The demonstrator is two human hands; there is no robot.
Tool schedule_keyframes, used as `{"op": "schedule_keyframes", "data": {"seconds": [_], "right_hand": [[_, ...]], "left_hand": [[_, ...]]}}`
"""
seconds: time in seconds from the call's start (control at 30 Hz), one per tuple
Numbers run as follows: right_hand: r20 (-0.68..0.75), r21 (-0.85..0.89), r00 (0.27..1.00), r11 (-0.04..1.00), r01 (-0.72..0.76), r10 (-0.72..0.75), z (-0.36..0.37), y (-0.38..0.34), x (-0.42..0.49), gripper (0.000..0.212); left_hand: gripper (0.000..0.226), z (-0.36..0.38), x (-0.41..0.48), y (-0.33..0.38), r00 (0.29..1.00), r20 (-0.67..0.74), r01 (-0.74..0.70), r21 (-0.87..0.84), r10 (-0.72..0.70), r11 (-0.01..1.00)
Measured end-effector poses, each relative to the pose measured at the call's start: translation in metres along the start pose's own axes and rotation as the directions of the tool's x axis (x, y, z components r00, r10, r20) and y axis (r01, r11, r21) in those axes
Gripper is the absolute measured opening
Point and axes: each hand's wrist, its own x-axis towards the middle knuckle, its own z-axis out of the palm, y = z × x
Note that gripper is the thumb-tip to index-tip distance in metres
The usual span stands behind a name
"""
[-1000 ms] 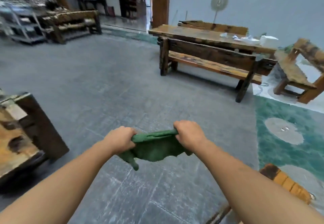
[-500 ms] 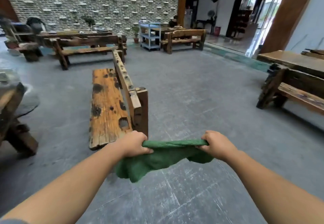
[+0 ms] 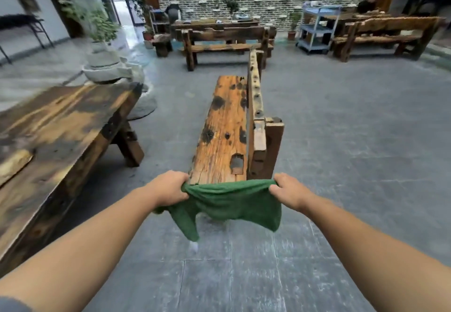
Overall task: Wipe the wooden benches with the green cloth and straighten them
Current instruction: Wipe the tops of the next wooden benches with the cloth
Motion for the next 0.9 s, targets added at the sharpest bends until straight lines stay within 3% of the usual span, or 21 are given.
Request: {"op": "schedule_keyframes", "data": {"seconds": [0.33, 0.43, 0.57, 0.73, 0.9], "right_hand": [[0.068, -0.086, 0.986, 0.984, 0.159, -0.153, 0.010, -0.022, 0.133, 0.023], [0.085, -0.103, 0.984, 0.980, 0.168, -0.160, 0.020, -0.028, 0.165, 0.021], [0.113, -0.135, 0.987, 0.982, 0.132, -0.117, 0.036, -0.033, 0.223, 0.023], [0.154, -0.214, 0.986, 0.977, -0.024, 0.058, 0.047, -0.038, 0.291, 0.030], [0.047, -0.155, 0.981, 0.972, -0.179, 0.188, 0.053, -0.042, 0.346, 0.030]], "left_hand": [[0.026, 0.011, 0.032, -0.063, 0.937, -0.044, 0.347, -0.020, -0.347, 0.938], [0.027, 0.018, 0.051, -0.087, 0.929, -0.008, 0.370, -0.036, -0.370, 0.928], [0.034, 0.026, 0.106, -0.137, 0.957, 0.118, 0.281, -0.141, -0.265, 0.949], [0.028, 0.026, 0.187, -0.194, 0.957, 0.272, 0.165, -0.205, -0.106, 0.965], [0.029, 0.013, 0.267, -0.240, 0.954, 0.291, 0.119, -0.170, -0.065, 0.978]]}}
